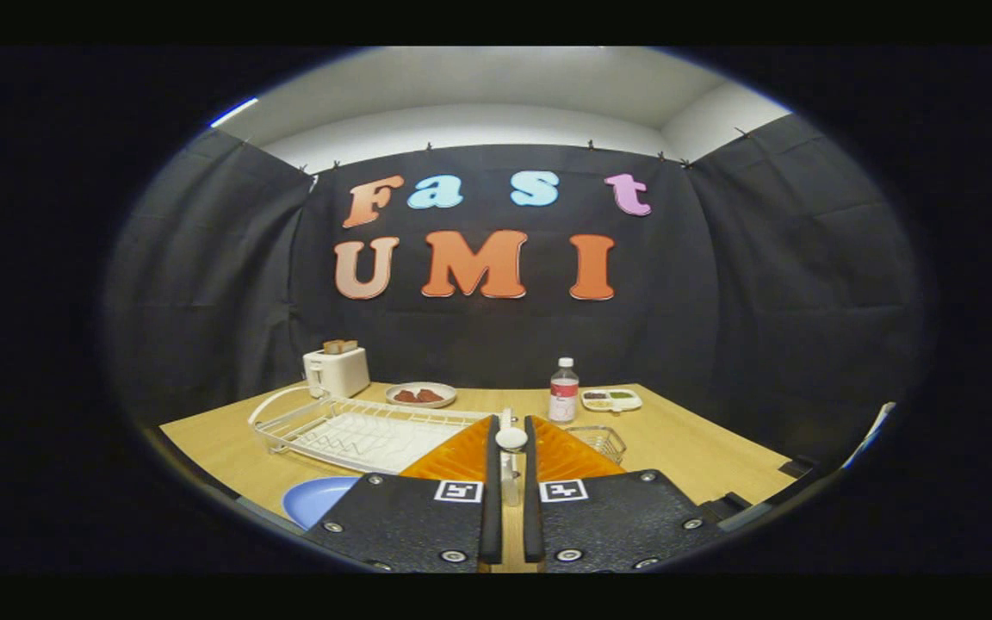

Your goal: Take the plate from the dish rack, then take the spoon from the basket and place it into the plate.

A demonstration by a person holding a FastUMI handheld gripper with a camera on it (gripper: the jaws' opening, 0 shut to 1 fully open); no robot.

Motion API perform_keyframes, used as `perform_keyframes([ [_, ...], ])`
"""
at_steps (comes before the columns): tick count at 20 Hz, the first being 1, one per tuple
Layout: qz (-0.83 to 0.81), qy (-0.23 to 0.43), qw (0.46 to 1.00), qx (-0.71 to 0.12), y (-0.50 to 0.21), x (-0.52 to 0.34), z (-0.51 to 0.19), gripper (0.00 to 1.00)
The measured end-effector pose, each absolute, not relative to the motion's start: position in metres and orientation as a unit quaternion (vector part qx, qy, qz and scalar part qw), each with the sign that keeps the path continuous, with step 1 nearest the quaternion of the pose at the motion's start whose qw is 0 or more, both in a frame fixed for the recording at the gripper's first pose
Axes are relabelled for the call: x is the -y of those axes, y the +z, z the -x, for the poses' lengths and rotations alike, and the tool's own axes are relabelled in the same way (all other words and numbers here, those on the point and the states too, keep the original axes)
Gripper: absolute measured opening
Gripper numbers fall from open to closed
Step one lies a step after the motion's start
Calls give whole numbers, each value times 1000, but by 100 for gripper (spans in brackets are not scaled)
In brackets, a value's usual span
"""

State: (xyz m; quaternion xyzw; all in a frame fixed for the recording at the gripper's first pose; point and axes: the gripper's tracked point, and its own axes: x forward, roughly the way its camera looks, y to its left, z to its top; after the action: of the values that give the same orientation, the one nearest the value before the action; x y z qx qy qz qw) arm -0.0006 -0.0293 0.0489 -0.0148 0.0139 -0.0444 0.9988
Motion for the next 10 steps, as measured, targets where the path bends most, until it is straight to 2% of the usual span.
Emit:
perform_keyframes([
  [10,-15,43,998,-49,10,-46,21,10],
])
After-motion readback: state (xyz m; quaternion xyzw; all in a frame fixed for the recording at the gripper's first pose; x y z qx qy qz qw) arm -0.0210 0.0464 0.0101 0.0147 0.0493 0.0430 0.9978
